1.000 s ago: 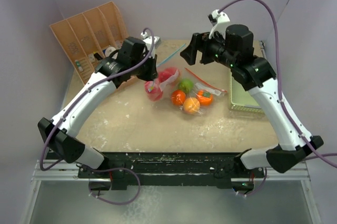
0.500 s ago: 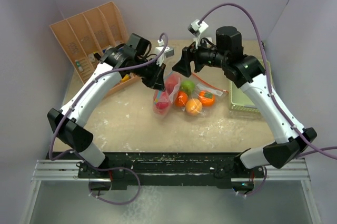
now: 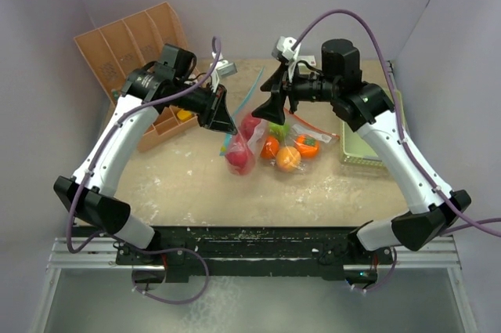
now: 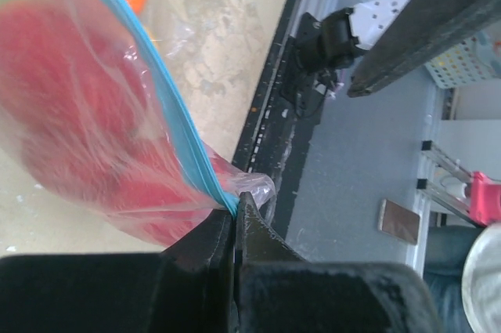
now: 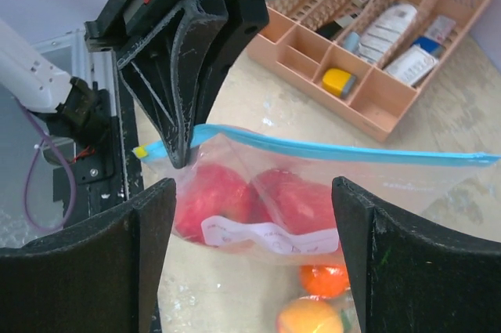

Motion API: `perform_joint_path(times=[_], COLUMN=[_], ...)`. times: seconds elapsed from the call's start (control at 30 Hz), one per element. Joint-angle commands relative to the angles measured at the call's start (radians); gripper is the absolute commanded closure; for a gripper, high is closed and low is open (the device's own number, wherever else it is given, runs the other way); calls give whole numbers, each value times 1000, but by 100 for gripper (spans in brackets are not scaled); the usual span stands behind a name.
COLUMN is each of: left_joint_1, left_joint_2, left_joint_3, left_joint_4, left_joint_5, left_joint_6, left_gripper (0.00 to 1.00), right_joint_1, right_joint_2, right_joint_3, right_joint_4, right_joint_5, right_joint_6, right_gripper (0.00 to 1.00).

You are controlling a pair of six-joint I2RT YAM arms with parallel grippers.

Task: Open the zip-top bag and remove the fake food
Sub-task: Pick up the zipper food storage bag at the center of the board.

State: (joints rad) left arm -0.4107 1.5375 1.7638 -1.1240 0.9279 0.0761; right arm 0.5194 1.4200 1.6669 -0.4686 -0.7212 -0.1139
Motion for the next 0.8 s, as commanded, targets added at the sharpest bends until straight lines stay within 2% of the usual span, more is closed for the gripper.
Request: perform_joint_path(times=[0.0, 0.27, 0.47, 0.6, 0.77], left_joint_1=[2, 2, 2, 2, 2], left_joint_2=[-56, -76, -98, -98, -99], left_joint_3=[31, -9, -8, -7, -9], left_joint_4=[-6, -17, -18, -12, -1], left_joint_5=[172, 280, 324, 345, 359], left_joint_6=[59, 73, 75, 73, 65], left_gripper=[100, 100, 100, 100, 100], right_joint_1=[-1, -1, -2, 0, 10], right_joint_2=[-2, 59, 78, 112, 123], right_joint_3=[31, 142, 166, 186, 203], right_joint_4=[74, 35, 104, 56, 3], right_joint_5=[-119, -143, -229, -315, -334], right_joint_6=[-66, -125, -77, -94, -129], right_gripper=[17, 16, 17, 22, 25])
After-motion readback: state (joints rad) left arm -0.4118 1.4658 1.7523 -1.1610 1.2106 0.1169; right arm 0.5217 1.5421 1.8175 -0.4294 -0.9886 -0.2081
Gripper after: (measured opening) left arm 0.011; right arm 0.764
